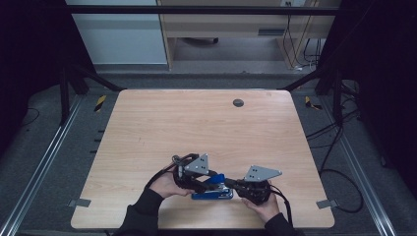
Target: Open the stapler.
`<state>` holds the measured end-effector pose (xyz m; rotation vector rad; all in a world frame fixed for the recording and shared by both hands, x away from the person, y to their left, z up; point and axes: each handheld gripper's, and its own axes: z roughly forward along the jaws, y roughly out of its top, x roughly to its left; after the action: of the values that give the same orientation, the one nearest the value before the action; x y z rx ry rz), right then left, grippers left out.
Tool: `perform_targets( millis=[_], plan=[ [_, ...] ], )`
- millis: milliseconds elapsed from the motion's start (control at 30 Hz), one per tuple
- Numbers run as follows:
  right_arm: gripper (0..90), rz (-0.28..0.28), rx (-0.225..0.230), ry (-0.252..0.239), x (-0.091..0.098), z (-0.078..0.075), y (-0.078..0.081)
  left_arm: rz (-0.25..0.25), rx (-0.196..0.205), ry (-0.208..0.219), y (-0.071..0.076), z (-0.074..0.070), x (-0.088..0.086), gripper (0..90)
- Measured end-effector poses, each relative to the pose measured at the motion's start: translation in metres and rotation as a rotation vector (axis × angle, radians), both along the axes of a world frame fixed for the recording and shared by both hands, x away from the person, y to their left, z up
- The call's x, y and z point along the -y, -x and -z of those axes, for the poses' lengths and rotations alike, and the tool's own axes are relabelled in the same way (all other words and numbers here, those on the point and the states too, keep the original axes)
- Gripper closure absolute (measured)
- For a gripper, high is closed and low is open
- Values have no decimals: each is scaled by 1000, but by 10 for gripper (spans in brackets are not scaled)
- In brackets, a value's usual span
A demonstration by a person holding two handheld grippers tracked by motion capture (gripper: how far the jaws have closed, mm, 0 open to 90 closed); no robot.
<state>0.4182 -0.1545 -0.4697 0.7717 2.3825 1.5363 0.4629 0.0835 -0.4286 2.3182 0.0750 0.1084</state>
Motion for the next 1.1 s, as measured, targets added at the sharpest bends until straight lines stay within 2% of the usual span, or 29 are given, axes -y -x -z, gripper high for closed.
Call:
perform_targets(
  millis=[100,267,300,367,400,500,567,633,733,867,967,1033,1100],
  plan=[
    [900,1,-1,0,0,0,0,-21,13,-8,5,-9,-4,536],
    [900,2,-3,-3,0,0,0,-83,10,32,15,-19,-17,518],
    [900,2,-4,-3,0,0,0,-110,6,51,19,-21,-20,519],
    [900,3,-5,-3,0,0,0,-168,31,62,25,-24,-26,519],
    [900,3,-7,-4,0,0,0,-184,29,73,27,-25,-28,527],
    [900,4,-5,-3,0,0,0,-260,38,135,38,-25,-36,535],
    [900,3,-4,-1,0,0,0,-299,43,158,44,-21,-39,556],
    [900,3,-4,-1,0,0,0,-344,59,147,50,-17,-39,559],
    [900,4,-5,1,0,0,0,-398,61,194,59,-9,-40,589],
    [900,5,-4,3,0,0,0,-478,45,295,73,4,-40,653],
    [900,5,-4,5,0,0,0,-552,66,322,84,16,-36,668],
    [900,5,-4,5,0,0,0,-594,64,361,93,24,-33,690],
    [900,8,-6,6,0,1,0,-647,79,370,101,31,-28,700]
  ],
)
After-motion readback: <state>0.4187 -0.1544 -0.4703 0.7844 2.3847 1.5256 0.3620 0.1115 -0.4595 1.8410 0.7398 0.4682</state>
